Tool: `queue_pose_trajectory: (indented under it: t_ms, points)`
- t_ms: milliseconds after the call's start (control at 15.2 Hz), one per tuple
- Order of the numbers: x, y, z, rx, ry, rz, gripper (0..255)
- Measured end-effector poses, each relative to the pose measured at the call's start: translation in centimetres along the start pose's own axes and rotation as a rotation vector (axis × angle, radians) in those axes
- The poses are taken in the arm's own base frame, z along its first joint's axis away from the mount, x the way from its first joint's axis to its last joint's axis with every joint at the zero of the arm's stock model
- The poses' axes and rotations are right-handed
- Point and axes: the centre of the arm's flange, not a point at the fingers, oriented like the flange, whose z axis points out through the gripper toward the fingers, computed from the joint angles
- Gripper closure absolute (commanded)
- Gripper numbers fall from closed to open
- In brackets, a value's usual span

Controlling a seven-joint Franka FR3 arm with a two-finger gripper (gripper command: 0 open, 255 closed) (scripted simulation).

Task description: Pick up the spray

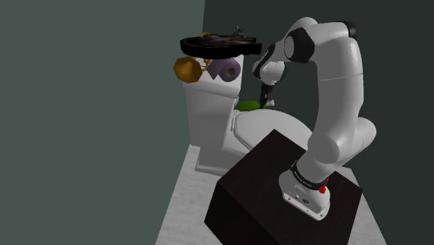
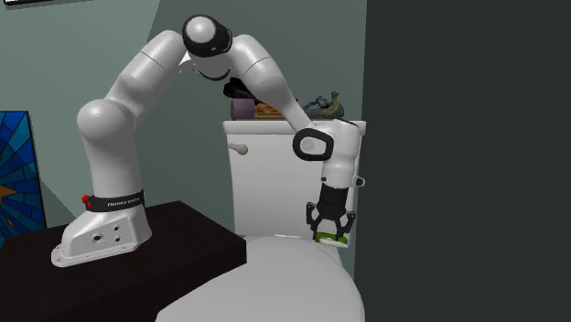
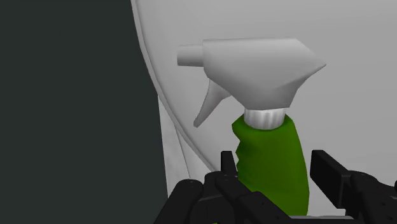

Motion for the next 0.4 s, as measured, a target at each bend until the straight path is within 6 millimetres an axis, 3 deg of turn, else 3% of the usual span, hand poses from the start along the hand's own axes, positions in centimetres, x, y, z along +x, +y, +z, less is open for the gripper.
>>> queue_pose_trajectory:
  t_ms: [396]
  points:
    - [-0.1, -0.4, -2.9, 0.0, 0.0, 0.0, 255]
